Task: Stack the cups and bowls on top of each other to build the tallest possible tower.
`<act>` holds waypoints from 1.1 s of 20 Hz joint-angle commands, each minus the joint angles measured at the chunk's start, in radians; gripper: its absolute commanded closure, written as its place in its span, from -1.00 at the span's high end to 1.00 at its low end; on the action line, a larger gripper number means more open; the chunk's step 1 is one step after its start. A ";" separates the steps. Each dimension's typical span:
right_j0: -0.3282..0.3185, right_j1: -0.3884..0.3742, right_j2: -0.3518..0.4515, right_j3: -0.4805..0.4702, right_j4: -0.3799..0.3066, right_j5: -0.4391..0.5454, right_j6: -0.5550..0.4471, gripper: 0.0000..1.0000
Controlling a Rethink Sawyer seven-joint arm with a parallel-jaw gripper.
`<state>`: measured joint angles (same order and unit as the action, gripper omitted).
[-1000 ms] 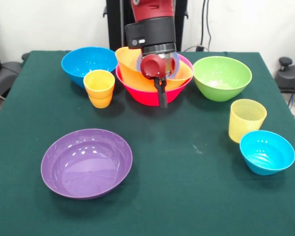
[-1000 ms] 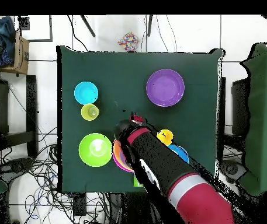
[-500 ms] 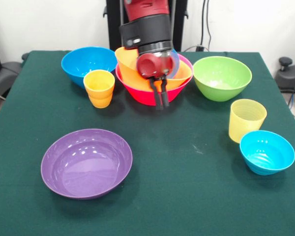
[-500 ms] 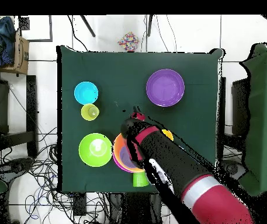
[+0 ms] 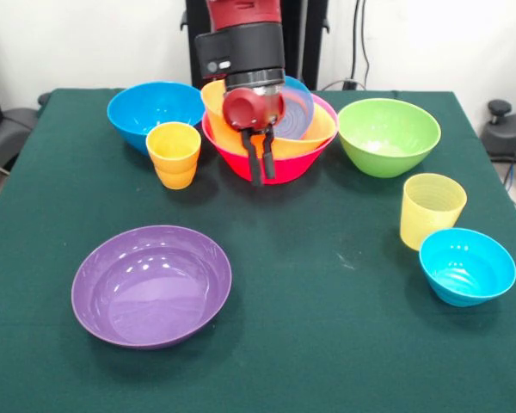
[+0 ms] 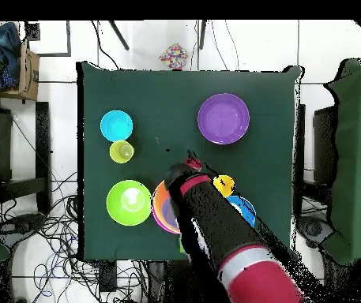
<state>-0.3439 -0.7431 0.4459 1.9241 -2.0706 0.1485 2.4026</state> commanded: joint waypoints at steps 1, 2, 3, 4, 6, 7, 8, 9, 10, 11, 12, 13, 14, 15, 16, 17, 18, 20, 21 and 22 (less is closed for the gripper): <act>0.182 0.011 -0.293 -0.146 -0.083 -0.222 0.048 1.00; 0.194 0.015 -0.307 -0.154 -0.107 -0.241 0.071 1.00; 0.206 0.020 -0.320 -0.162 -0.130 -0.260 0.095 1.00; 0.218 0.024 -0.333 -0.169 -0.153 -0.278 0.118 1.00; 0.193 0.016 -0.319 -0.166 -0.159 -0.335 0.156 1.00; 0.203 0.024 -0.337 -0.180 -0.161 -0.356 0.174 1.00; 0.255 0.056 -0.404 -0.217 -0.166 -0.395 0.203 -1.00; 0.290 0.073 -0.442 -0.237 -0.188 -0.414 0.232 -1.00; 0.325 0.090 -0.481 -0.256 -0.211 -0.433 0.261 -1.00; 0.360 0.108 -0.520 -0.276 -0.233 -0.452 0.290 -1.00; 0.399 0.131 -0.568 -0.297 -0.252 -0.466 0.293 -1.00; 0.418 0.147 -0.599 -0.317 -0.253 -0.470 0.296 -1.00; 0.420 0.149 -0.604 -0.329 -0.249 -0.487 0.306 -1.00; 0.421 0.151 -0.610 -0.341 -0.244 -0.504 0.316 -1.00; 0.436 0.156 -0.630 -0.357 -0.249 -0.533 0.340 -1.00; 0.449 0.151 -0.649 -0.370 -0.255 -0.569 0.367 -1.00; 0.465 0.153 -0.671 -0.385 -0.266 -0.604 0.393 -1.00; 0.506 0.182 -0.737 -0.424 -0.304 -0.668 0.435 -1.00; 0.519 0.198 -0.768 -0.439 -0.324 -0.697 0.441 -1.00; 0.519 0.201 -0.784 -0.447 -0.333 -0.713 0.431 -1.00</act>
<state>0.1445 -0.6152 -0.2495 1.6062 -2.3256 -0.4546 2.5616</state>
